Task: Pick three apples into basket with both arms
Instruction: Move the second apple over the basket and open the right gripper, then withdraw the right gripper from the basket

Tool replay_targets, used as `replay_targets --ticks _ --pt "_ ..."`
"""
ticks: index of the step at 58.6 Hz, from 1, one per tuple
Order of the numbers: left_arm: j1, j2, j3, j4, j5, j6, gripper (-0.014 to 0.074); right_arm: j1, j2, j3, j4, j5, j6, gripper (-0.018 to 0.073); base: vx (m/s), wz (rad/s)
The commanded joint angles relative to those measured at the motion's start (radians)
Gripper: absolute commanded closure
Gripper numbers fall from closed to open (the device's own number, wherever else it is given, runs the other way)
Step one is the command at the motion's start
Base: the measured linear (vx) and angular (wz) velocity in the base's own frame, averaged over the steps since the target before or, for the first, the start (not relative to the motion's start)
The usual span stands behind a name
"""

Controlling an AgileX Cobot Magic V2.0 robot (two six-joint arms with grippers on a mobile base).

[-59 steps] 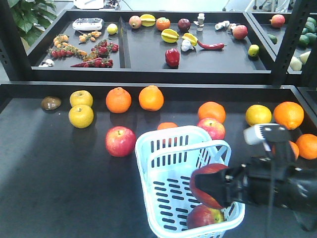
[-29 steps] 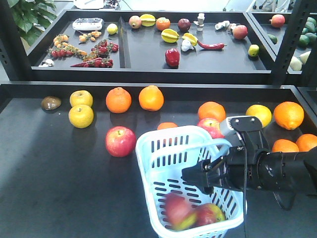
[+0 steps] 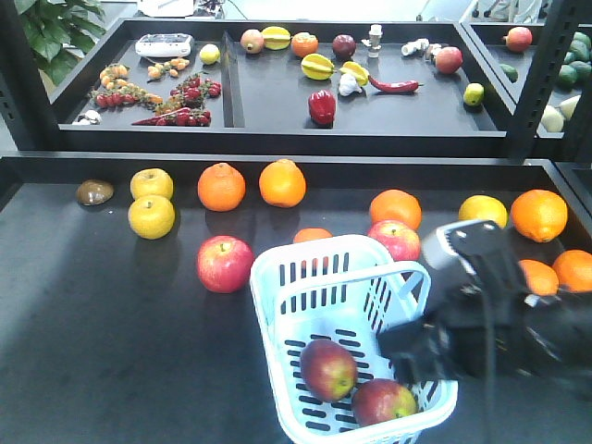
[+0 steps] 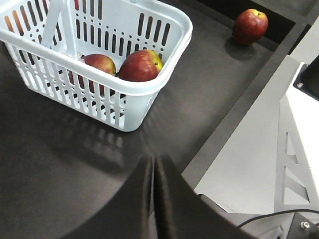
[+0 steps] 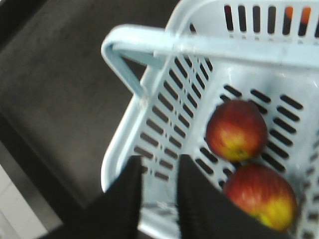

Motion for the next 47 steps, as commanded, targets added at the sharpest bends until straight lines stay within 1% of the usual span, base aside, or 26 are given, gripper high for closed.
replay_targets --ticks 1,4,7,8,9,10,11,16,20,22,25,29,33,38,40,45,47 --pt "-0.002 0.0 -0.024 -0.042 -0.046 -0.011 0.0602 -0.004 -0.098 -0.029 -0.234 0.019 0.257 0.0571 0.0 0.0" --pt "-0.002 0.0 -0.024 -0.042 -0.046 -0.011 0.0602 -0.005 -0.138 -0.029 -0.384 0.027 0.409 0.0568 0.0 0.0" --pt "-0.002 0.0 -0.024 -0.042 -0.046 -0.011 0.0602 -0.005 -0.181 -0.029 -0.574 0.052 0.594 0.0566 0.0 0.0" --pt "-0.002 0.0 -0.024 -0.042 -0.046 -0.011 0.0602 -0.005 -0.191 -0.029 -0.624 0.061 0.641 0.0566 0.0 0.0" --pt "-0.002 0.0 -0.024 -0.042 -0.046 -0.011 0.0602 -0.005 -0.206 -0.029 -0.699 0.077 0.712 0.0566 0.0 0.0" --pt "-0.002 0.0 -0.024 -0.042 -0.046 -0.011 0.0602 -0.005 -0.215 -0.029 -0.749 0.09 0.759 0.0565 0.0 0.0" --pt "-0.002 0.0 -0.024 -0.042 -0.046 -0.011 0.0602 -0.005 -0.228 -0.029 -0.823 0.112 0.827 0.0565 0.0 0.0" --pt "-0.002 0.0 -0.024 -0.042 -0.046 -0.011 0.0602 -0.005 -0.271 -0.029 -1.107 0.238 1.08 0.0564 0.0 0.0" --pt "-0.002 0.0 -0.024 -0.042 -0.046 -0.011 0.0602 -0.005 -0.281 -0.029 -1.262 0.335 1.202 0.0559 0.0 0.0" --pt "-0.002 0.0 -0.024 -0.042 -0.046 -0.011 0.0602 -0.005 -0.28 -0.029 -1.312 0.371 1.239 0.0552 0.0 0.0" --pt "-0.002 0.0 -0.024 -0.042 -0.046 -0.011 0.0602 -0.005 -0.279 -0.029 -1.35 0.403 1.265 0.0537 0.0 0.0" --pt "-0.002 0.0 -0.024 -0.042 -0.046 -0.011 0.0602 -0.014 -0.277 -0.029 -1.359 0.418 1.28 0.0507 0.0 0.0" --pt "-0.002 0.0 -0.024 -0.042 -0.046 -0.011 0.0602 -0.056 -0.27 -0.029 -1.357 0.416 1.281 0.0465 0.0 0.0" --pt "-0.002 0.0 -0.024 -0.042 -0.046 -0.011 0.0602 -0.15 -0.255 -0.029 -1.348 0.402 1.268 0.0385 0.0 0.0" --pt "-0.002 0.0 -0.024 -0.042 -0.046 -0.011 0.0602 -0.203 -0.245 -0.03 -1.333 0.402 1.247 0.0346 0.0 0.0" --pt "-0.002 0.0 -0.024 -0.042 -0.046 -0.011 0.0602 -0.355 -0.208 -0.03 -1.282 0.391 1.152 0.023 0.0 0.0" --pt "-0.002 0.0 -0.024 -0.042 -0.046 -0.011 0.0602 -0.427 -0.186 -0.03 -1.242 0.384 1.105 0.0186 0.0 0.0"
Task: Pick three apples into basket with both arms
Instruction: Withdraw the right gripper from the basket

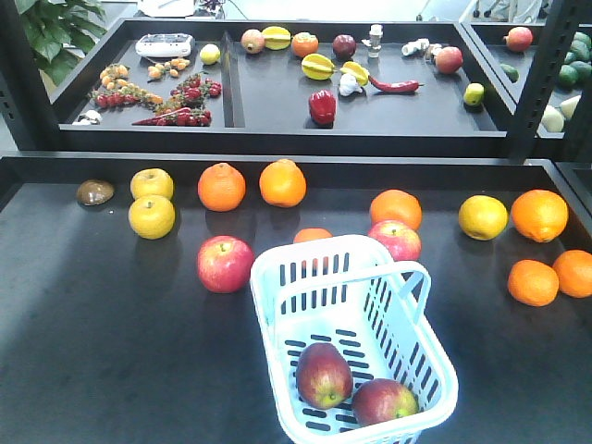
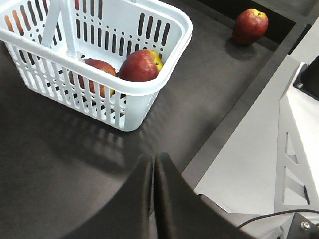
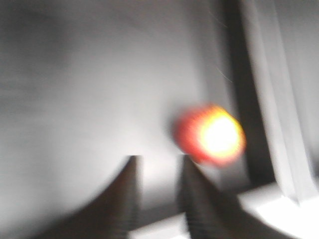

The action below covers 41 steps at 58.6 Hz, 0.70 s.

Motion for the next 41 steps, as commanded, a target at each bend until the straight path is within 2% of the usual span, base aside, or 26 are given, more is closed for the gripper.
replay_targets --ticks 1,5,8,14,20,23,29,41 --pt "-0.002 0.0 -0.024 -0.042 -0.046 -0.011 0.0602 -0.174 0.047 -0.031 0.062 -0.04 -0.13 0.0167 0.0 0.0" --pt "-0.002 0.0 -0.024 -0.042 -0.046 -0.011 0.0602 -0.299 0.112 -0.051 0.207 -0.047 -0.228 0.0083 0.0 0.0" --pt "-0.002 0.0 -0.024 -0.044 -0.046 -0.011 0.0602 -0.374 0.167 -0.066 0.275 -0.059 -0.29 0.0033 0.0 0.0" --pt "-0.002 0.0 -0.024 -0.044 -0.045 -0.011 0.0602 -0.483 0.282 -0.11 0.328 -0.038 -0.323 -0.0036 0.0 0.0" --pt "-0.002 0.0 -0.024 -0.044 -0.043 -0.011 0.0602 -0.525 0.36 -0.146 0.321 -0.027 -0.323 -0.0056 0.0 0.0" --pt "-0.002 0.0 -0.024 -0.044 -0.043 -0.011 0.0602 -0.537 0.393 -0.158 0.288 -0.023 -0.321 -0.0054 0.0 0.0" --pt "-0.002 0.0 -0.024 -0.044 -0.043 -0.011 0.0602 -0.537 0.426 -0.168 0.208 -0.02 -0.305 -0.0047 0.0 0.0" --pt "-0.002 0.0 -0.024 -0.044 -0.043 -0.011 0.0602 -0.542 0.501 -0.166 0.131 -0.055 -0.266 -0.0039 0.0 0.0"
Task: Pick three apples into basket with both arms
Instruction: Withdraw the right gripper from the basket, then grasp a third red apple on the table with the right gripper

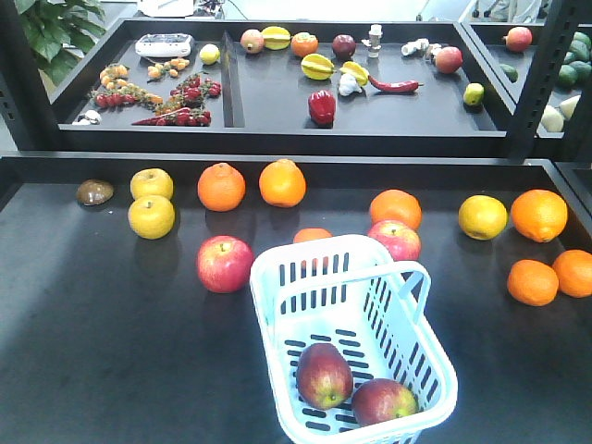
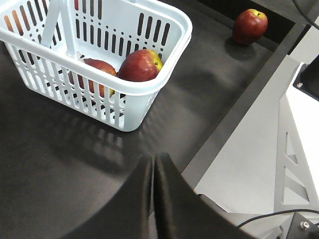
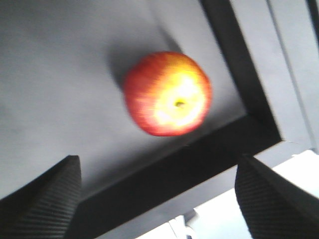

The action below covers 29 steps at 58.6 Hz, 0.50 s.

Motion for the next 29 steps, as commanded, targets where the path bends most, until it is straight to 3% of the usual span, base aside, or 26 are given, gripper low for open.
replay_targets --ticks 1,29 --pt "-0.002 0.0 -0.024 -0.043 -0.043 -0.011 0.0602 -0.013 0.018 -0.026 -0.059 -0.026 0.026 -0.0039 0.0 0.0" --pt "-0.002 0.0 -0.024 -0.042 -0.043 -0.011 0.0602 -0.039 0.224 -0.028 -0.07 -0.163 0.041 -0.0036 0.0 0.0"
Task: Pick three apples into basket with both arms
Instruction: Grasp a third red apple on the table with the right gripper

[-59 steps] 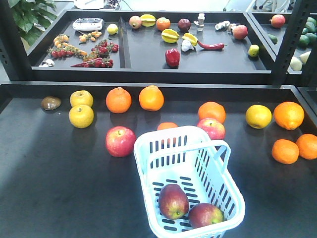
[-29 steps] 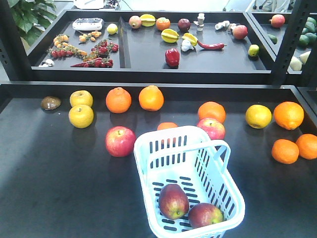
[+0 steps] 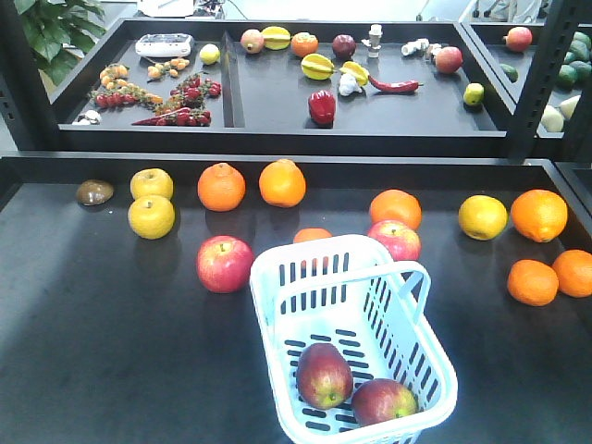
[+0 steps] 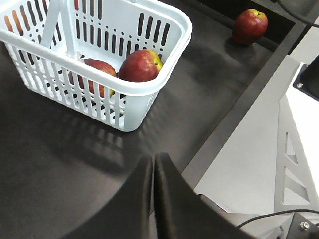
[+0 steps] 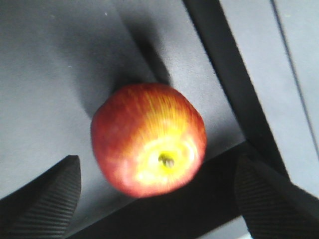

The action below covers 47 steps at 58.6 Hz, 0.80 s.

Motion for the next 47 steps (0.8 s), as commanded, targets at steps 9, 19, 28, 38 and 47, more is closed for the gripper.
replay_targets --ticks 9,19,28,38,47 --pt "-0.002 0.0 -0.024 -0.042 -0.044 -0.011 0.0602 -0.004 0.032 -0.022 -0.021 -0.057 0.012 -0.0036 0.0 0.0" --pt "-0.002 0.0 -0.024 -0.042 -0.044 -0.011 0.0602 -0.004 0.07 -0.022 -0.038 -0.062 0.012 -0.0036 0.0 0.0" --pt "-0.002 0.0 -0.024 -0.042 -0.044 -0.011 0.0602 -0.004 0.104 -0.022 -0.041 -0.08 0.012 -0.0036 0.0 0.0" --pt "-0.002 0.0 -0.024 -0.042 -0.044 -0.011 0.0602 -0.004 0.129 -0.022 -0.053 -0.101 0.013 -0.0036 0.0 0.0" --pt "-0.002 0.0 -0.024 -0.042 -0.044 -0.011 0.0602 -0.004 0.155 -0.022 -0.061 -0.101 0.014 -0.0036 0.0 0.0"
